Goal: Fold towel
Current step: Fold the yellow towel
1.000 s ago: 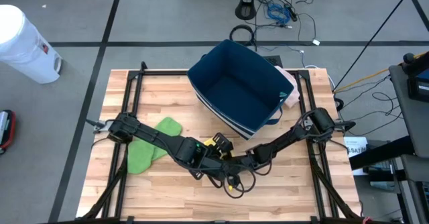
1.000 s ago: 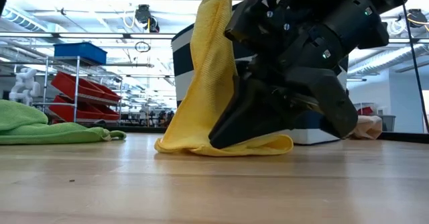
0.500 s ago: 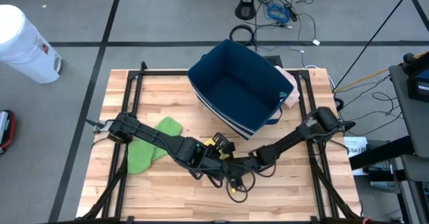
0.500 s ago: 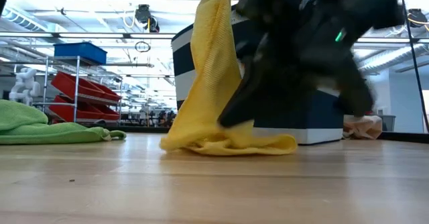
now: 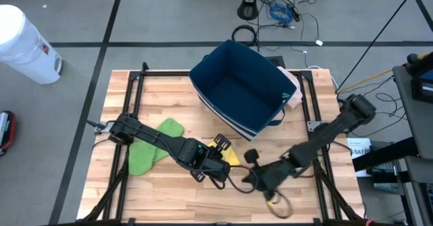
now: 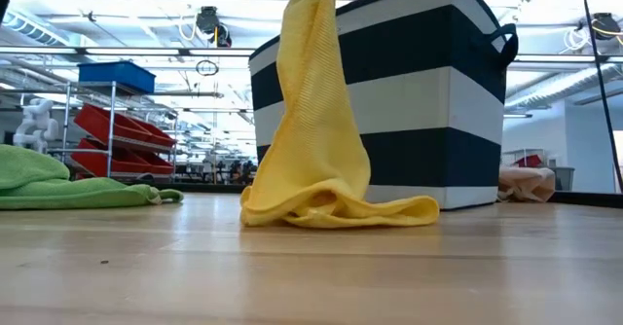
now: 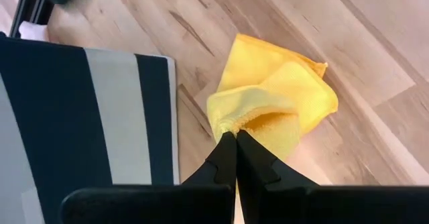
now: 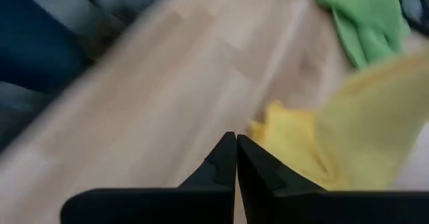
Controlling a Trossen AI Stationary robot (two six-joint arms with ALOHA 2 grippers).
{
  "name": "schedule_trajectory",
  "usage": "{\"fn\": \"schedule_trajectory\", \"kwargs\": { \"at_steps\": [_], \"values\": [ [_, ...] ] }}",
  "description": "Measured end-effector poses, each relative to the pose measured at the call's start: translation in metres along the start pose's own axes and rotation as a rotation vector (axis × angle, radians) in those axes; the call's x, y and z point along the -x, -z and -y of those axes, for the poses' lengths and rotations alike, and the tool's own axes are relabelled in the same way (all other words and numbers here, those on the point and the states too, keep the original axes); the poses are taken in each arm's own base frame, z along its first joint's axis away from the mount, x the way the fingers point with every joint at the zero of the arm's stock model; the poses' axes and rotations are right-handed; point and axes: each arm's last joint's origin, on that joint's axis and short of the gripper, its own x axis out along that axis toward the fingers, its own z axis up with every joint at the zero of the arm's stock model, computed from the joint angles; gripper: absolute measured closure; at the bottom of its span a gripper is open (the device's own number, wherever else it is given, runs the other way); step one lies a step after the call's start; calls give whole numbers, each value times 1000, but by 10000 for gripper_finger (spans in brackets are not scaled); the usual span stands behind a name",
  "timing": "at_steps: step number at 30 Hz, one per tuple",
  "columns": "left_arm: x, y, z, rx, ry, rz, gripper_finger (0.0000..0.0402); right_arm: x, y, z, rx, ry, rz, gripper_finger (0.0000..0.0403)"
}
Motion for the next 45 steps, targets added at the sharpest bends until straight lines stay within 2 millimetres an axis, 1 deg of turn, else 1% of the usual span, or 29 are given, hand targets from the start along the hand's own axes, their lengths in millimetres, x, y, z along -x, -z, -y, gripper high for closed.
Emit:
{"fn": "schedule_trajectory", "kwargs": {
  "at_steps": [3,6,12,15,18,22,25,32,38,45],
  "values": [
    [-1,-2,-2,-11,21,39,401,35,-11,-6,34,-78,98,403],
    [-2,-5,-5,-27,60,96,401,72,-19,-6,54,-107,202,403],
    [-7,-3,-20,-39,56,142,401,139,-22,2,39,-150,381,403],
    [-10,0,-27,-24,47,142,401,163,-18,7,38,-166,428,403],
    [-11,2,-31,17,46,137,401,178,-13,11,28,-178,453,403],
    [-12,3,-32,71,50,133,401,186,-11,12,25,-185,471,403],
    [-11,2,-32,81,48,138,401,186,-10,11,36,-191,454,403],
    [-11,2,-32,83,45,144,401,181,-1,9,17,-205,351,403],
    [-11,1,-33,88,38,156,401,181,0,9,40,-202,346,403],
    [-11,1,-33,88,38,156,401,180,3,9,14,-212,308,403]
  ]
}}
